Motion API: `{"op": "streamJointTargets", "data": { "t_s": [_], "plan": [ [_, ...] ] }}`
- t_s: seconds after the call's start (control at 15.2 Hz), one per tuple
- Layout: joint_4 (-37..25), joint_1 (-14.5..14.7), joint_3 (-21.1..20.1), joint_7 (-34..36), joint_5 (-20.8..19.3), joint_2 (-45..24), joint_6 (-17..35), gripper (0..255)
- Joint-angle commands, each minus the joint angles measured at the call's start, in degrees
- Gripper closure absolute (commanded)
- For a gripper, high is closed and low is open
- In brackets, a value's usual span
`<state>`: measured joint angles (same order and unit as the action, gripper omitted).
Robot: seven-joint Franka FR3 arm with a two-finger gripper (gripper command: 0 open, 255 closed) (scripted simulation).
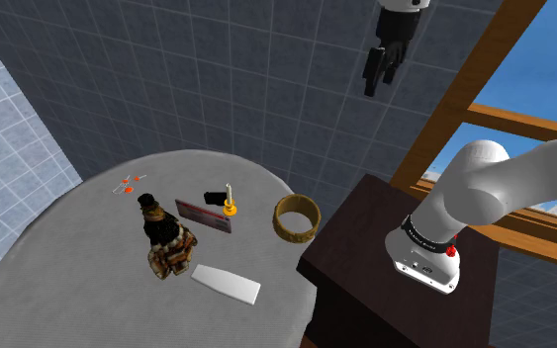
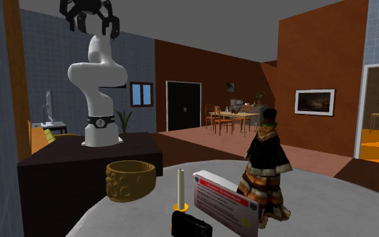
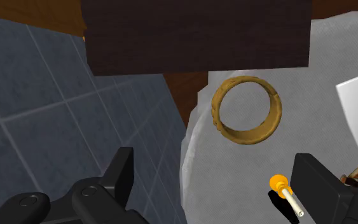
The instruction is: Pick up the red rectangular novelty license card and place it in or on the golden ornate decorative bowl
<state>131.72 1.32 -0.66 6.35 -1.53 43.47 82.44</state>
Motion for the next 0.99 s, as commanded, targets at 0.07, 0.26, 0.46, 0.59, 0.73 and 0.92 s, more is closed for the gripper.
{"op": "streamJointTargets", "data": {
  "t_s": [0.07, 0.26, 0.46, 0.59, 0.73, 0.92],
  "plan": [
    [0.93, 0.34, -0.39, 0.12, 0.33, -0.84, 1.91, 0],
    [3.28, 1.37, -1.58, 0.47, 1.25, -3.79, 7.67, 0],
    [4.98, 2.36, -2.84, 0.77, 2.08, -7.38, 13.43, 0],
    [5.74, 3.01, -3.69, 0.97, 2.54, -10.12, 17.23, 0],
    [6.20, 3.63, -4.56, 1.17, 2.92, -13.10, 20.99, 0],
    [6.32, 4.49, -5.89, 1.51, 3.32, -17.99, 26.49, 0]
  ]
}}
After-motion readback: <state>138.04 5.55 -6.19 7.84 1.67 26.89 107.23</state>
